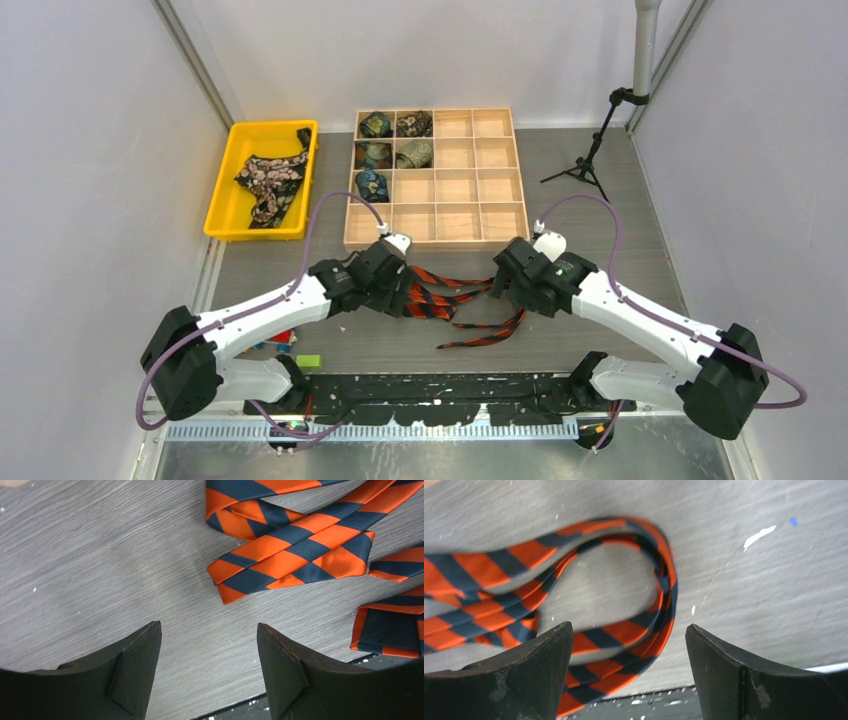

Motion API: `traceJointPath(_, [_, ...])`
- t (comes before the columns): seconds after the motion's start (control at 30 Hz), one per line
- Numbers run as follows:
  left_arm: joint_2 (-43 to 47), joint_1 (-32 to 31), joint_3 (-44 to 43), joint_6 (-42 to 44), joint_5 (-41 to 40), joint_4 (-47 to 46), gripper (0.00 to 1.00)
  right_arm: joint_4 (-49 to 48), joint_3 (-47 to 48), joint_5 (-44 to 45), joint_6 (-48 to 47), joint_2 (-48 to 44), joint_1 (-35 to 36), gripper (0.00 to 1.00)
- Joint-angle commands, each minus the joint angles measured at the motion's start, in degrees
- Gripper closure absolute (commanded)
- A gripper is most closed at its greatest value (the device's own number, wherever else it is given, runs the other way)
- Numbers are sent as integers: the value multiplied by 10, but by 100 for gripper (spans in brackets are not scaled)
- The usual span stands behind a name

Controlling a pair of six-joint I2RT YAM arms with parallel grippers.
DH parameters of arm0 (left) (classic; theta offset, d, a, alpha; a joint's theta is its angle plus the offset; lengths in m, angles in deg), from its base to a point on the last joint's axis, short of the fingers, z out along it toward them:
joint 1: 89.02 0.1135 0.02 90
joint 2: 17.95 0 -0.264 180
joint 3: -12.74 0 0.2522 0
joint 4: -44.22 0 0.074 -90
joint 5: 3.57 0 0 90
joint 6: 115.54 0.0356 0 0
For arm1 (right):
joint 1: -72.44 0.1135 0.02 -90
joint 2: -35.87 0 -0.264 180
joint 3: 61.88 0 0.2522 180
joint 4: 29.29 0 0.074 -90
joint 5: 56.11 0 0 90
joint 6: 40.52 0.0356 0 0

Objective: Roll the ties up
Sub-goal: Flatten out the tie at the center of the board.

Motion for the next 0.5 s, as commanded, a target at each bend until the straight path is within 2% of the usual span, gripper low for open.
traceJointPath(0.0, [13, -10, 58, 49, -21, -151, 27, 69, 13, 59, 194, -23, 82, 13])
traceJointPath(0.1, [9, -10, 89, 66, -23, -227, 26, 55, -2, 69, 256, 0, 119, 12])
traceJointPath(0.3, [-10, -10, 118, 119, -37, -313, 28, 14, -11, 78, 274, 48, 130, 13])
traceJointPath(0.47, [-54, -10, 132, 145, -47, -388, 28, 4, -6, 96, 269, 66, 130, 24])
